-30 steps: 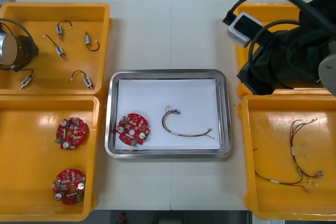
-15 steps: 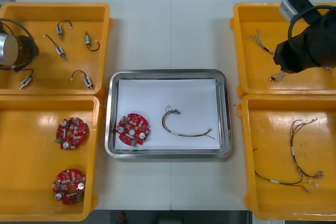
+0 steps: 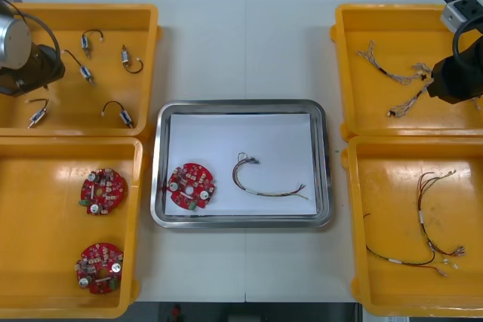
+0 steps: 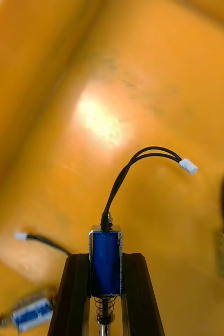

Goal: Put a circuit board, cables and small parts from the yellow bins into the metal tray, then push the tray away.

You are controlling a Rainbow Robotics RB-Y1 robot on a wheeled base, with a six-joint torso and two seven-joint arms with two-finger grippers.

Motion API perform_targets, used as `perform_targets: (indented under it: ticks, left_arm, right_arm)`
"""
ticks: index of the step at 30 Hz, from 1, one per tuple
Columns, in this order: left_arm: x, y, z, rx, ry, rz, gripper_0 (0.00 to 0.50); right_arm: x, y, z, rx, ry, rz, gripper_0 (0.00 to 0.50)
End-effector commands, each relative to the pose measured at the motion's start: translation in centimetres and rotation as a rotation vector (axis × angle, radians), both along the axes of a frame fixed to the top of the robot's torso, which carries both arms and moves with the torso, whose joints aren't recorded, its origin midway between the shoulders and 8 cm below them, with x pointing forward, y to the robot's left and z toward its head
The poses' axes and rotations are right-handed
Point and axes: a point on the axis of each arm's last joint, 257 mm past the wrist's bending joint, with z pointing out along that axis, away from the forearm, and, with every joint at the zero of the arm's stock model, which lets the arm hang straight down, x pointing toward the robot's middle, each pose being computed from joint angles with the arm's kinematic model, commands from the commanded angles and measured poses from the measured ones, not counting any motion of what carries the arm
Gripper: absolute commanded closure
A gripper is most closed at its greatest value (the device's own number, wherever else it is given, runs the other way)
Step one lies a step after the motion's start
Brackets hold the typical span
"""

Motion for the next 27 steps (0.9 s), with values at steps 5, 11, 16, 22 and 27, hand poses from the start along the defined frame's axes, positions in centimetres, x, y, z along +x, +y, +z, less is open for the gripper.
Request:
perform_targets:
  ticks: [5,11,16,22,27]
  left_arm:
    - [-1.7,-3.7,6.2,-0.021,-0.018,-0.048,0.5]
    - [-4.7,-8.0,7.4,-0.021,0.052,-0.156,0.499]
    - [-7.3,-12.1,7.5,0.03,0.103,-0.26,0.5]
    - [-9.6,-16.8,7.0,0.038,0.139,-0.381,0.5]
    - [-10.8,-20.4,6.1,0.032,0.149,-0.463,0.5]
  right_arm:
    - [2.1,-4.4,3.5,-0.088,0.028,0.061,0.0]
    - [3.0,-7.2,3.8,-0.113,0.106,0.092,0.0]
    - [3.6,-9.3,3.3,-0.119,0.163,0.108,0.0]
    - [5.8,-10.1,3.7,-0.111,0.148,0.139,0.0]
    - [7.5,-10.5,3.6,-0.099,0.13,0.173,0.0]
